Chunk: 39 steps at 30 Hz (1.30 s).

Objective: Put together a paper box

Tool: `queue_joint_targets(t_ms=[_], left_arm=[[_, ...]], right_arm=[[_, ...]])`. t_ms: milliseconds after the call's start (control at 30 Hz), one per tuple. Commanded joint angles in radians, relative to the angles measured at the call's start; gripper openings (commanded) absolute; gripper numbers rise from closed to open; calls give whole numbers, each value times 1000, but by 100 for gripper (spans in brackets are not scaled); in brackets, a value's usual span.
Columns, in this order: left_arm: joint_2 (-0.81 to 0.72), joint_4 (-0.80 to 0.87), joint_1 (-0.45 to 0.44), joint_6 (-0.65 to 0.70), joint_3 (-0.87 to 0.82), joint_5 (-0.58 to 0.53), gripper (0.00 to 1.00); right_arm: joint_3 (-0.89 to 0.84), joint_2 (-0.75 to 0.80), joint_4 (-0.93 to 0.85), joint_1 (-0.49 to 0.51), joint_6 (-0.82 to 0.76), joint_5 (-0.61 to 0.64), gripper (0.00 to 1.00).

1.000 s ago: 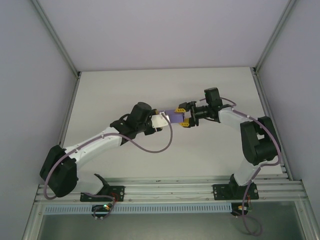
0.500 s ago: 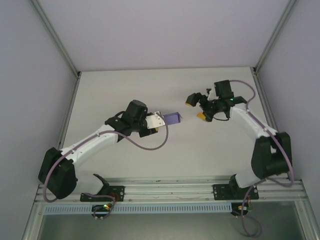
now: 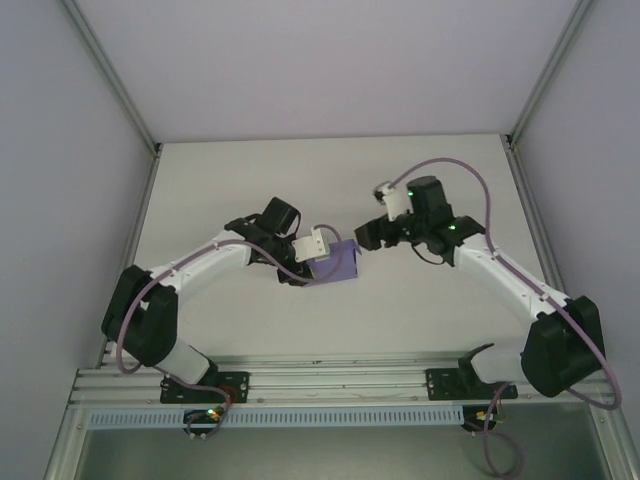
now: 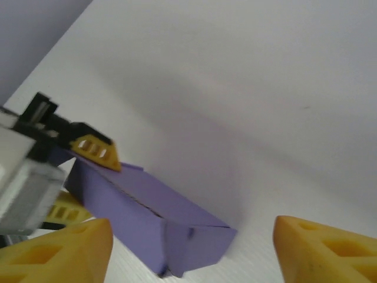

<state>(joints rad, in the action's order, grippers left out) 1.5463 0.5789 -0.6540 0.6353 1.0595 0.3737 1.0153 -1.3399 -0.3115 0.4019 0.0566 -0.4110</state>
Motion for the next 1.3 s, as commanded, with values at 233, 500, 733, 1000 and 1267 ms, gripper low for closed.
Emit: queue_joint_targets(t_ms=[233,500,733,1000,1267], left_arm=[[63,80,20,-39,94,33,48],[73,82,20,-25,80,46,47],[92,72,19,-37,80,46,47],[87,68,19,-37,81,39,47],[78,37,19,-59,76,21,47]], right_arm=[[72,-110,-126,140,-65,262,54],[89,-133,-96,146,-8,374,48],[119,-178,-108,155,13,275,40],[138,-213,-145,165,39,296,25],[182,-248,-186,174,133,237,0]])
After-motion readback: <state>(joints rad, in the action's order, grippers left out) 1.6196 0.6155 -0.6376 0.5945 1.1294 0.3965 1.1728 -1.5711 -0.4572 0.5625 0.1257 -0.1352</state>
